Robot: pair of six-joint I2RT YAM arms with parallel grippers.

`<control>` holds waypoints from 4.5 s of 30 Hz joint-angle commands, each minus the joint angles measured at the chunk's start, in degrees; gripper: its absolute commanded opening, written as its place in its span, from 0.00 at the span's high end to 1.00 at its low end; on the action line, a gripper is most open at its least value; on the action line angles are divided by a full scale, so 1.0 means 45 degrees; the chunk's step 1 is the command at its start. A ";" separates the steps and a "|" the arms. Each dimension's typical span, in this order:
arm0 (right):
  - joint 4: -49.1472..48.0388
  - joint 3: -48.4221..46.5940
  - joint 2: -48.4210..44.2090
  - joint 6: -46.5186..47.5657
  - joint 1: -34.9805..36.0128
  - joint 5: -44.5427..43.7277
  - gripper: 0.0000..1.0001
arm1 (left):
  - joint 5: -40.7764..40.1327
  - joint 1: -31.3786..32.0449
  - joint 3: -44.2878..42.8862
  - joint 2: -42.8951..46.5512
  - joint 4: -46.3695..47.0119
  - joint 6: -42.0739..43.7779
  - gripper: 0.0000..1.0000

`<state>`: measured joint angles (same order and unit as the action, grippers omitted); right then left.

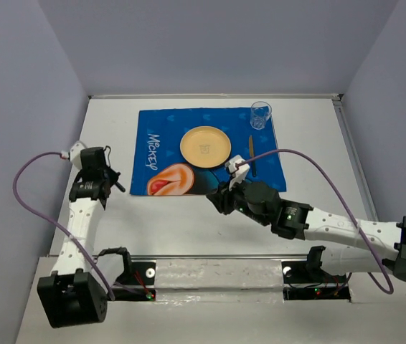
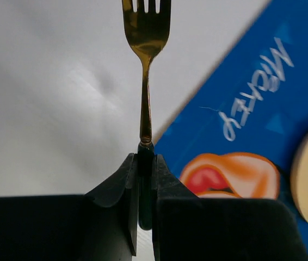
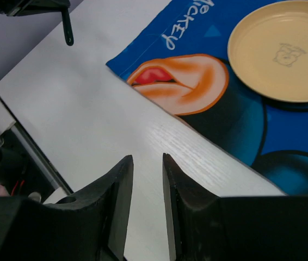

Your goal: Set the dinner table for one person

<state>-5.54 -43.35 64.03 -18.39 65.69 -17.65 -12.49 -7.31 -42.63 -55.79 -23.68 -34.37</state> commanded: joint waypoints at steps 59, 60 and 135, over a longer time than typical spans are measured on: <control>0.3536 0.0942 -0.3643 -0.0522 -0.4618 -0.2308 0.12 | 0.0589 0.4788 -0.7773 -1.1743 0.1298 0.5333 1.00; 0.3536 0.0943 -0.3643 -0.0522 -0.4618 -0.2328 0.12 | 0.0550 0.4827 -0.7714 -1.1724 0.1259 0.5333 1.00; 0.5509 -0.2846 -0.8016 -0.0034 -0.4735 -0.4903 0.00 | 0.0001 0.5805 -0.2228 0.3464 0.4774 0.4474 0.01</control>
<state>19.33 -52.16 32.49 -20.69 44.64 -34.63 -13.67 18.96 -56.80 -45.63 -4.97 -14.09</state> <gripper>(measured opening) 0.994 0.989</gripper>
